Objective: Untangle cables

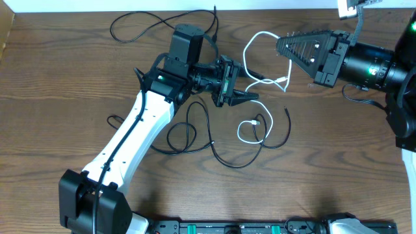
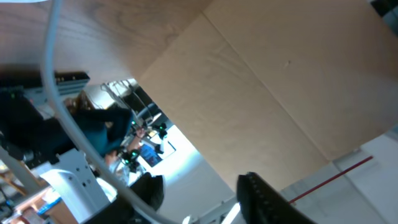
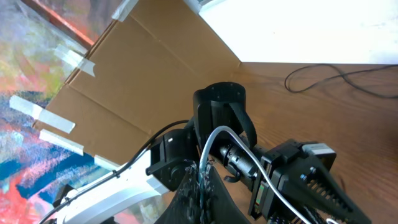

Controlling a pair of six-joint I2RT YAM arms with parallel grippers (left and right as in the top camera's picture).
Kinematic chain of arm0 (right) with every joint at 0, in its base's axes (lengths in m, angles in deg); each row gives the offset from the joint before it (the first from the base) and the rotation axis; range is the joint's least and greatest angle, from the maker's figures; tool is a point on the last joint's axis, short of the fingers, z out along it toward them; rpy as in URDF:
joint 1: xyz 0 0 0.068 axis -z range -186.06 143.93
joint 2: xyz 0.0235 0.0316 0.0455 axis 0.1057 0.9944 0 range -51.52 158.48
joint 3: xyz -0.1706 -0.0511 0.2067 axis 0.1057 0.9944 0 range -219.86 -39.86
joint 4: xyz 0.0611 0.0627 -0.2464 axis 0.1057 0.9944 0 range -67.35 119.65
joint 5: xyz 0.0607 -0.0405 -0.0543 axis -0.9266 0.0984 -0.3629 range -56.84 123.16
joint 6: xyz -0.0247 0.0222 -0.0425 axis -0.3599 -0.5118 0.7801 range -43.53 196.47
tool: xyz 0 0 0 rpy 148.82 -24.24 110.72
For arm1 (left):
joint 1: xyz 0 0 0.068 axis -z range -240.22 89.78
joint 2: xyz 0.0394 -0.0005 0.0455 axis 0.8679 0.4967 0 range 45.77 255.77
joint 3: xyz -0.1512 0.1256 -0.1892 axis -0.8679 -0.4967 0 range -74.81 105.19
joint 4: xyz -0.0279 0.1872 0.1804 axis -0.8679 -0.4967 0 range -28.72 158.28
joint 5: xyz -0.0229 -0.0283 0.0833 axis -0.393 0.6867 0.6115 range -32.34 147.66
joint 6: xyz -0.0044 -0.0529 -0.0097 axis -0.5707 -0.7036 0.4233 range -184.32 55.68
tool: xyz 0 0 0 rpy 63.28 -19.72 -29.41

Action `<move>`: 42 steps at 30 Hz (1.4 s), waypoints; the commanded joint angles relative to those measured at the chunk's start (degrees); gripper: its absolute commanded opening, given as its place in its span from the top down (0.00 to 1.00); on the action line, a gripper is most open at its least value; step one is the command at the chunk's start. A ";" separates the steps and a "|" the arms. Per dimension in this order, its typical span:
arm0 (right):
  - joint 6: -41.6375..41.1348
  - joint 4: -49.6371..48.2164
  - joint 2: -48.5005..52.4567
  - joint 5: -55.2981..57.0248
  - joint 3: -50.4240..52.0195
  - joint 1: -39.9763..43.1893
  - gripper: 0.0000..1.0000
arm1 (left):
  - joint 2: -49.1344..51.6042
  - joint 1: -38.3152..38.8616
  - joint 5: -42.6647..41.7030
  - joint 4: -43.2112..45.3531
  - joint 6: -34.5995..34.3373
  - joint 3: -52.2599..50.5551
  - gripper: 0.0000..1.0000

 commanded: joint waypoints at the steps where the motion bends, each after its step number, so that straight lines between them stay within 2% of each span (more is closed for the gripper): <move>1: 0.42 -0.04 -0.02 -0.13 -0.72 -0.90 0.99 | -0.57 -0.13 0.09 0.02 0.11 1.16 0.66; 4: 0.42 0.02 -0.02 -0.13 -0.72 -0.90 0.99 | -0.57 -0.13 0.09 0.02 0.11 1.16 0.73; 8: 0.90 0.02 -0.02 -0.13 -0.72 -0.87 0.99 | -0.57 -0.13 0.09 0.02 0.11 1.16 0.73; 13: 6.03 1.79 -0.02 -0.11 -0.72 -0.87 0.99 | -0.57 -0.15 0.11 0.02 0.11 1.16 0.73; 32: 7.02 2.60 -0.02 0.07 -0.72 -0.87 0.99 | -0.55 -0.26 2.08 0.04 -1.40 1.16 0.73; 35: 7.04 2.64 -0.04 0.07 -0.72 -0.87 0.99 | -0.55 -0.31 2.64 0.04 -1.38 1.16 0.80; 38: 7.04 2.84 -0.02 0.09 -0.72 -0.87 0.99 | -0.55 -0.50 2.75 0.02 -1.38 1.16 0.92; 42: 7.04 2.99 -0.02 0.09 -0.72 -0.87 0.99 | -0.55 -1.05 2.93 0.02 -1.36 1.16 0.92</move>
